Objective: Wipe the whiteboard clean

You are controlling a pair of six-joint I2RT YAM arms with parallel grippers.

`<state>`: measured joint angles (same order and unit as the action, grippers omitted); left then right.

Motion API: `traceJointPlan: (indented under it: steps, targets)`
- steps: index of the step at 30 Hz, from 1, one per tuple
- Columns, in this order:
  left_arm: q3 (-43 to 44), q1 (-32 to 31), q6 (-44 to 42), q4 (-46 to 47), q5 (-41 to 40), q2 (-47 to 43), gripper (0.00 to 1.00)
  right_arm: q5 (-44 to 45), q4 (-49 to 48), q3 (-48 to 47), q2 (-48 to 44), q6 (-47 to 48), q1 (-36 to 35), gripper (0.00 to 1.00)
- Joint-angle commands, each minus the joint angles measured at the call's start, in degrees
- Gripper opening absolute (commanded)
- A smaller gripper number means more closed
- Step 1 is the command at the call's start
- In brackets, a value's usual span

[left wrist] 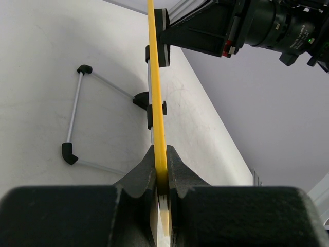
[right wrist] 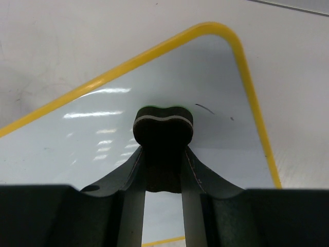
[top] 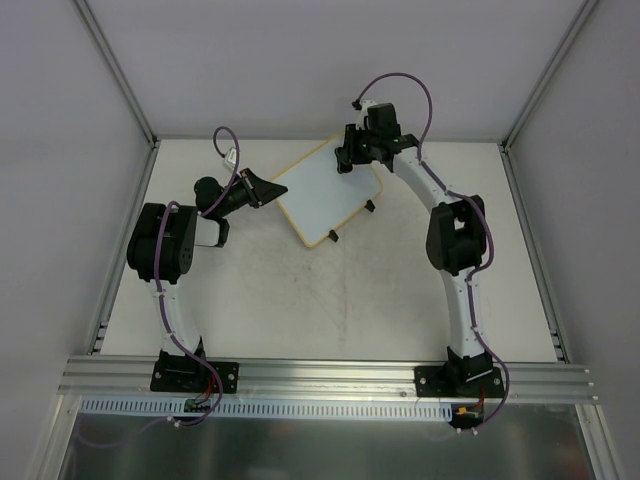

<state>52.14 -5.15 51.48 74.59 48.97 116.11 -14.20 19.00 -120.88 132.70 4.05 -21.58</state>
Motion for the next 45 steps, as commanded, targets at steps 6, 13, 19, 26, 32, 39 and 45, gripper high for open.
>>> traceJointPlan:
  steps: [6, 13, 19, 26, 32, 39, 45]
  targets:
    - [-0.81, -1.97, -2.88, 7.24, 12.47, -3.00, 0.00, -5.93, -0.37, 3.11, -1.92, 0.34, -8.56, 0.00]
    - [-1.07, -1.97, -2.53, 7.50, 12.82, -3.26, 0.00, -4.09, -0.46, 2.49, -1.75, -1.24, -7.95, 0.00]
    - [-1.60, -2.15, -2.44, 7.59, 12.99, -3.70, 0.00, 1.00, -0.37, -0.58, -0.69, -8.25, -3.65, 0.00]
    - [-1.43, -2.50, -2.18, 7.68, 13.52, -3.97, 0.00, 4.09, -0.46, -4.45, 1.33, -16.17, 0.92, 0.00]
    - [-1.52, -2.50, -2.62, 7.68, 13.61, -3.97, 0.00, 2.60, -0.28, -6.56, 3.61, -20.05, 3.12, 0.00]
    - [-1.51, -2.59, -2.88, 7.59, 13.70, -3.97, 0.00, 2.68, 2.70, -6.30, 3.70, -17.24, 3.65, 0.00]
    - [-1.60, -2.76, -3.84, 6.98, 13.78, -4.32, 0.00, 1.19, 8.93, -6.82, 4.05, -13.90, 3.48, 0.00]
